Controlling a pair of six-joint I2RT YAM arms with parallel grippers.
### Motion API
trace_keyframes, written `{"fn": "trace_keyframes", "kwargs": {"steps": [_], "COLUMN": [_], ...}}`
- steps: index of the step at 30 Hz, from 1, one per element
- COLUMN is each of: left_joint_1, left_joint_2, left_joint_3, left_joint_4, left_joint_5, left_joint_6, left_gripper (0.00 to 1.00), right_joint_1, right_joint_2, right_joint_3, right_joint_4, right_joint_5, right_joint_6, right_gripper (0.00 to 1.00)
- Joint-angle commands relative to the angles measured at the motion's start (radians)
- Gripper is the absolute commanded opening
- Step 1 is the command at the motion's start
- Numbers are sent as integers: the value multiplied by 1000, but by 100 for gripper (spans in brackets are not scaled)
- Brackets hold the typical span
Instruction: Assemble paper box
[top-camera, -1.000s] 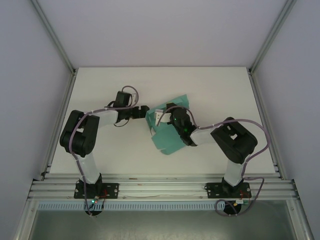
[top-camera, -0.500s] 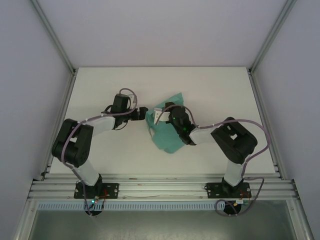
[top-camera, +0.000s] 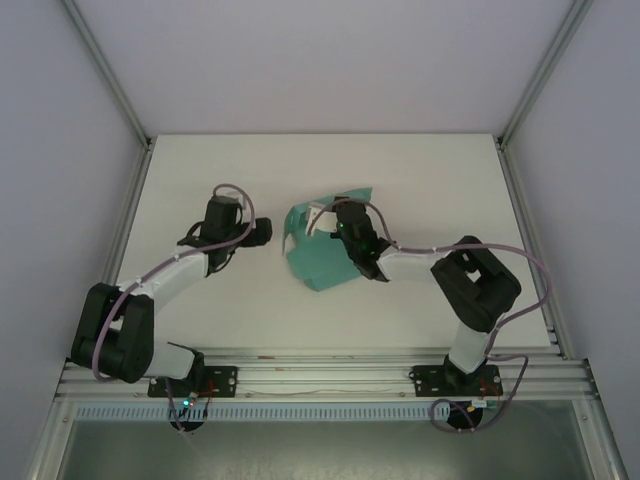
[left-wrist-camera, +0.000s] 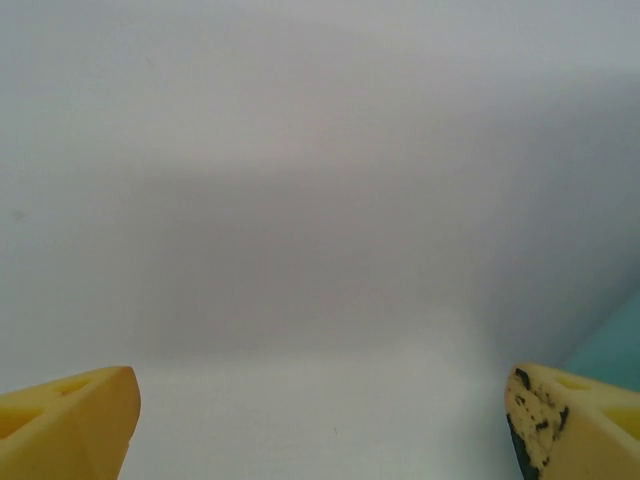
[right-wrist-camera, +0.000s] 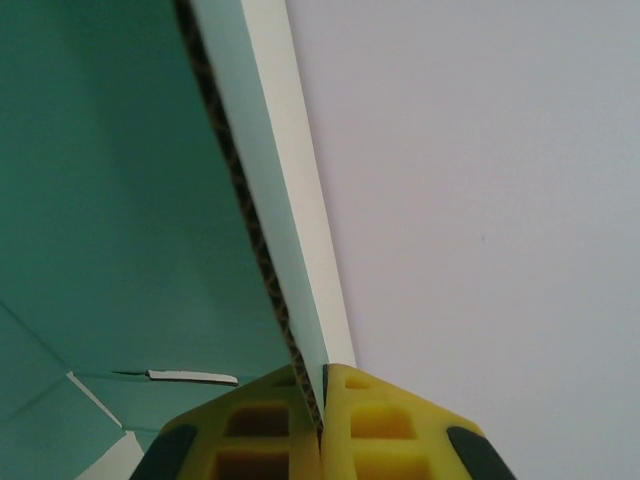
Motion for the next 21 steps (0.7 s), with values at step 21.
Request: {"fn": "trace_keyframes", "kwargs": {"steps": [21], "left_joint_1": [-66], "left_joint_2": [235], "left_joint_3": [41], "left_joint_4": [391], "left_joint_5": [322], "left_joint_6": [133], "left_gripper": [84], "right_joint_1": [35], "right_joint_2": [30], "right_joint_3": [192], "right_joint_4": [-473], "right_joint_5": [294], "right_joint_6": [274], "right_gripper": [0]}}
